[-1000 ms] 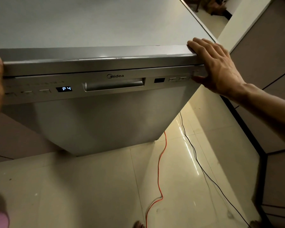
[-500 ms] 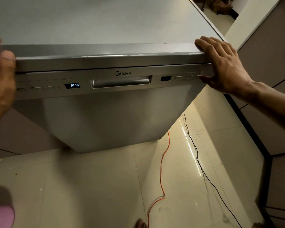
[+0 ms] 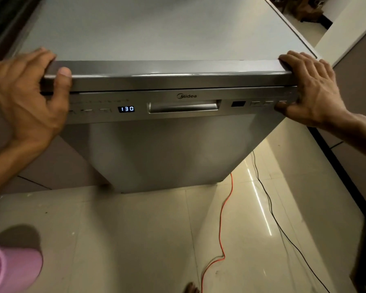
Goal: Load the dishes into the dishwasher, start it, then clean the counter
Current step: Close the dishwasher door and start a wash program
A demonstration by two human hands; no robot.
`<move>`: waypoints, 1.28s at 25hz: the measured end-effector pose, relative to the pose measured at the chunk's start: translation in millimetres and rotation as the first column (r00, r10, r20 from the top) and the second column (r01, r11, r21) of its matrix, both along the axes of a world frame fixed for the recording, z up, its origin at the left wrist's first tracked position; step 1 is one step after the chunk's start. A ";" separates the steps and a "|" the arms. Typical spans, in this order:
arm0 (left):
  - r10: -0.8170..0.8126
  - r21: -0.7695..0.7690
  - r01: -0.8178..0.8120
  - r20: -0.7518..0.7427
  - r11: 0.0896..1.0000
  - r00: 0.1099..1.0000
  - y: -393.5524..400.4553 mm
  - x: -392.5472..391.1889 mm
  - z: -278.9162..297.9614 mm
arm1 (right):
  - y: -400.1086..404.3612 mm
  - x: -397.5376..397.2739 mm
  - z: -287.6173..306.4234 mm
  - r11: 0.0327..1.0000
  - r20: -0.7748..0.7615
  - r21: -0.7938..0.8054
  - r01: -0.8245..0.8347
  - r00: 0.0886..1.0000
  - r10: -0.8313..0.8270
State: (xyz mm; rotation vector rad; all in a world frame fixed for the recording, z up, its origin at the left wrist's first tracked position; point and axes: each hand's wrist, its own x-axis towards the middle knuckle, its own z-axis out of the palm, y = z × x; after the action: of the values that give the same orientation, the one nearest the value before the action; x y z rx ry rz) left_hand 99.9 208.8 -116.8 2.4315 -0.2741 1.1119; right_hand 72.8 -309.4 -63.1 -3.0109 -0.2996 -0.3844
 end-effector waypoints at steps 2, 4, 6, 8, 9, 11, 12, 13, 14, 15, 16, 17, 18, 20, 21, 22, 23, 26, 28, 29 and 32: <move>0.013 0.011 -0.014 0.059 1.000 0.998 -5.0 -3.8 4.8 | 3.3 -2.2 -0.8 1.000 0.015 0.003 0.008 1.000 -0.008; 0.061 0.002 -0.062 0.092 0.998 0.994 -10.9 -7.7 8.6 | 1.8 -0.9 -2.5 1.000 0.045 -0.001 0.001 0.999 -0.001; 0.126 0.034 -0.129 0.068 0.991 0.990 -16.0 -10.8 10.6 | -1.7 4.0 -6.6 1.000 0.066 -0.001 -0.020 0.998 0.020; 0.135 0.030 -0.136 0.036 0.990 0.990 -16.0 -12.6 11.1 | -4.7 6.4 -10.3 0.999 0.075 0.025 -0.020 0.997 0.018; 0.133 0.029 -0.134 0.027 0.991 0.991 -15.5 -12.0 11.4 | -3.5 6.0 -11.3 0.999 0.087 0.049 -0.012 0.996 0.008; 0.135 0.034 -0.134 -0.003 0.990 0.991 -16.7 -10.6 12.6 | 7.4 3.0 -9.1 0.996 0.116 0.083 0.021 0.993 -0.030; 0.138 0.035 -0.138 -0.013 0.990 0.990 -17.3 -10.7 13.3 | 16.9 0.9 -7.8 0.996 0.124 0.083 0.045 0.991 -0.056; 0.138 0.032 -0.137 -0.024 0.990 0.990 -17.2 -11.4 13.6 | 27.5 -0.8 -6.7 0.995 0.125 0.071 0.066 0.989 -0.075; 0.136 0.028 -0.135 -0.039 0.990 0.990 -17.2 -11.8 14.4 | 38.1 -1.4 -5.3 0.996 0.121 0.052 0.074 0.989 -0.079; 0.132 0.026 -0.131 -0.050 0.991 0.990 -17.1 -12.2 15.5 | 50.4 0.4 -2.8 0.998 0.119 0.035 0.057 0.991 -0.061; 0.132 0.027 -0.131 -0.059 0.991 0.989 -16.1 -12.2 17.0 | 66.2 4.7 0.8 0.999 0.108 0.028 0.020 0.994 -0.022; 0.135 0.029 -0.134 -0.072 0.991 0.988 -15.3 -12.7 18.0 | 85.9 11.1 4.8 0.999 0.082 0.028 -0.030 0.996 0.028; 0.138 0.032 -0.136 -0.084 0.990 0.987 -15.5 -12.8 18.3 | 108.5 19.2 9.0 0.997 0.045 0.031 -0.077 0.996 0.076; 0.142 0.041 -0.139 -0.099 0.990 0.985 -16.9 -12.2 18.2 | 156.1 33.5 16.0 0.991 -0.045 0.052 -0.126 0.991 0.129; 0.141 0.039 -0.138 -0.113 0.990 0.983 -16.4 -12.4 19.7 | 175.8 37.1 16.8 0.992 -0.084 0.056 -0.110 0.990 0.115; 0.137 0.034 -0.134 -0.133 0.990 0.982 -16.1 -13.4 21.9 | 189.7 37.7 15.9 0.996 -0.106 0.048 -0.074 0.991 0.079; 0.128 0.029 -0.125 -0.152 0.992 0.980 -16.1 -14.6 24.7 | 197.4 36.3 14.3 0.999 -0.105 0.038 -0.039 0.994 0.043; 0.122 0.040 -0.116 -0.211 0.992 0.970 -13.4 -18.5 31.8 | 201.0 29.1 14.5 1.000 -0.112 0.018 -0.004 0.994 0.006; 0.126 0.054 -0.116 -0.264 0.992 0.956 -15.4 -19.3 36.1 | 199.5 29.2 15.9 1.000 -0.136 0.012 0.004 0.991 -0.002; 0.134 0.063 -0.121 -0.295 0.991 0.946 -15.6 -20.1 39.7 | 200.6 29.9 17.2 1.000 -0.153 0.009 0.008 0.988 -0.007; 0.148 0.094 -0.121 -0.398 0.988 0.905 -15.9 -23.2 51.6 | 202.1 29.0 22.6 1.000 -0.217 0.000 0.012 0.976 -0.011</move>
State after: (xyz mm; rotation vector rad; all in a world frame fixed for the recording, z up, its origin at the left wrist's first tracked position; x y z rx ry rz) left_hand 76.7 192.8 -65.1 2.7015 -0.0086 0.6305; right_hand 101.9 -107.3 -40.5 -3.0178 -0.2633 -0.0542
